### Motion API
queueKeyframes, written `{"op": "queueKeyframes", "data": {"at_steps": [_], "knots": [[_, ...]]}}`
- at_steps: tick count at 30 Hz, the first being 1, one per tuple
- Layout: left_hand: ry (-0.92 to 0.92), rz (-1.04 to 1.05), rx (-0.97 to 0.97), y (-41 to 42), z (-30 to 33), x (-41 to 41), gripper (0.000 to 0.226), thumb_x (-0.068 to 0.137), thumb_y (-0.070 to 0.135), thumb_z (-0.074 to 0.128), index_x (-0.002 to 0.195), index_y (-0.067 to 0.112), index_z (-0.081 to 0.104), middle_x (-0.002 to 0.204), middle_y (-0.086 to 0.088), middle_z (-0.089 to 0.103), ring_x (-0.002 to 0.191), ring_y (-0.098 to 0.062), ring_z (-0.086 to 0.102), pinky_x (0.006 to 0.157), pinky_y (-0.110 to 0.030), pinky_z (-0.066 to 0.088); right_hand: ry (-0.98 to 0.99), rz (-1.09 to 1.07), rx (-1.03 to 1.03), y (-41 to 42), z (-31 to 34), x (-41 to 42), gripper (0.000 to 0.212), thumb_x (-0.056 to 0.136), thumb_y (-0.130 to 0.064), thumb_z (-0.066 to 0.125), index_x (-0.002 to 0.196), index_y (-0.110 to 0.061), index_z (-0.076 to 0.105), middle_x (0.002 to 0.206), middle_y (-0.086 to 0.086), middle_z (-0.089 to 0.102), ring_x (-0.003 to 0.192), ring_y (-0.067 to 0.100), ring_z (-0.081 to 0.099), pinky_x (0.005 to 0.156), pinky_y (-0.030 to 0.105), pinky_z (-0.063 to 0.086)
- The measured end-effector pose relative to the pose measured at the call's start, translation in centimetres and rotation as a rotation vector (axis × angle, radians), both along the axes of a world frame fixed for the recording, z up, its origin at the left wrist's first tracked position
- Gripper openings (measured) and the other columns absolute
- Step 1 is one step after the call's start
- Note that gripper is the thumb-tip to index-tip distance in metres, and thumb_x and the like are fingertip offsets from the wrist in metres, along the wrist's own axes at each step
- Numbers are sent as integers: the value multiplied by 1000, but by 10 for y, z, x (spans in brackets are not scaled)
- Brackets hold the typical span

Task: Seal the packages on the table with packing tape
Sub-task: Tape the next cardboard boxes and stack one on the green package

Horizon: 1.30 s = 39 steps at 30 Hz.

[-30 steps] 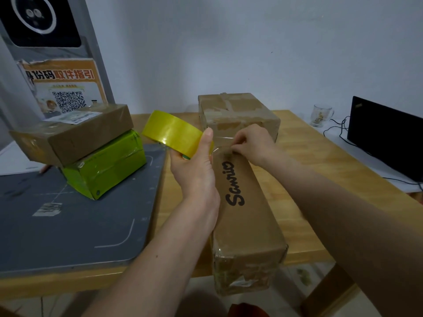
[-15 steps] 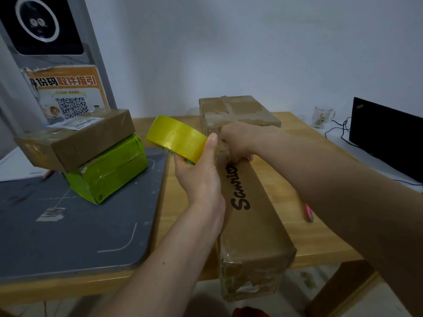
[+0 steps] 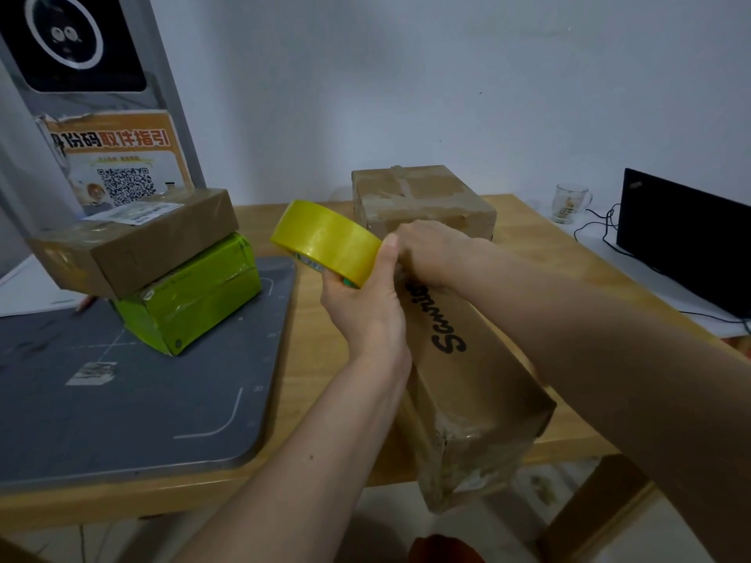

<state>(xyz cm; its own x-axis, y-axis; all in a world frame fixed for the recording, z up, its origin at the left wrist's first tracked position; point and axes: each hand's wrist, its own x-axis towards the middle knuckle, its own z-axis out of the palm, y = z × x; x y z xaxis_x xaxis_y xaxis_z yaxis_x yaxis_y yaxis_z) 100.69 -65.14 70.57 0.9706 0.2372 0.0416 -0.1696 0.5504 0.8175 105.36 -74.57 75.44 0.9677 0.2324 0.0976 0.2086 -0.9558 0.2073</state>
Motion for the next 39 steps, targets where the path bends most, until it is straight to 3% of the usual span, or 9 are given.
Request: {"op": "queueKeyframes", "data": {"at_steps": [3, 8, 12, 15, 17, 21, 27, 34, 39], "knots": [[5, 2, -5, 0, 1, -1, 26, 75, 20, 84, 88, 24, 62, 74, 10, 68, 67, -3, 65, 65, -25, 53, 14, 3, 39, -3, -3, 1, 37, 93, -1, 49, 66, -24, 37, 75, -7, 43, 75, 16, 49, 69, 27, 36], [17, -37, -54, 1, 2, -3, 30, 76, 20, 83, 98, 24, 63, 74, 15, 69, 73, -4, 67, 77, -30, 56, 5, -61, 121, -11, -2, 7, 36, 91, -2, 57, 66, -21, 39, 72, -4, 42, 77, 19, 49, 70, 30, 39], [30, -54, -71, 5, 3, -4, 28, 77, 21, 83, 95, 26, 62, 72, 16, 68, 74, -6, 67, 80, -31, 57, -17, -189, 176, -6, -4, 12, 39, 87, -3, 62, 64, -20, 35, 69, -4, 39, 70, 19, 45, 56, 25, 33], [25, -64, -65, 7, 3, -4, 26, 78, 21, 82, 92, 26, 62, 69, 17, 67, 71, -4, 66, 77, -29, 56, -29, -227, 130, 2, -10, 13, 12, 90, -6, 60, 90, -13, 51, 86, 3, 52, 87, 27, 57, 66, 32, 40], [12, -72, -61, 8, 3, -4, 24, 79, 20, 81, 91, 25, 61, 67, 18, 67, 68, -2, 65, 74, -28, 56, -26, -222, 123, 3, -11, 13, 17, 92, -5, 58, 108, -9, 54, 105, 10, 60, 100, 30, 60, 72, 34, 42], [3, -75, -58, 11, 4, -1, 25, 78, 19, 81, 91, 25, 61, 66, 18, 65, 67, -2, 63, 74, -28, 54, -24, -200, 123, 2, -10, 8, 22, 91, 1, 53, 111, -7, 54, 112, 13, 59, 103, 31, 58, 74, 33, 41], [-17, -90, -34, 15, 6, 1, 28, 77, 20, 82, 95, 22, 61, 75, 10, 66, 76, -10, 64, 81, -36, 55, -12, -293, 220, 9, -7, 8, 18, 90, 0, 53, 88, -14, 43, 86, 7, 48, 82, 27, 49, 70, 35, 40], [-11, -112, -17, 28, 13, 7, 38, 79, 18, 81, 111, 15, 60, 85, 5, 65, 84, -15, 64, 81, -36, 54, -16, -354, 251, 19, -6, 7, 16, 91, -2, 50, 95, -15, 43, 77, 3, 41, 81, 25, 49, 69, 36, 40], [40, -178, -50, 32, 21, 10, 27, 76, 22, 83, 92, 27, 60, 68, 15, 66, 75, -11, 65, 64, -28, 53, 98, -479, 452, 17, 0, -2, 12, 94, 0, 51, 83, -3, 47, 75, 12, 54, 57, 22, 57, 48, 34, 51]]}}
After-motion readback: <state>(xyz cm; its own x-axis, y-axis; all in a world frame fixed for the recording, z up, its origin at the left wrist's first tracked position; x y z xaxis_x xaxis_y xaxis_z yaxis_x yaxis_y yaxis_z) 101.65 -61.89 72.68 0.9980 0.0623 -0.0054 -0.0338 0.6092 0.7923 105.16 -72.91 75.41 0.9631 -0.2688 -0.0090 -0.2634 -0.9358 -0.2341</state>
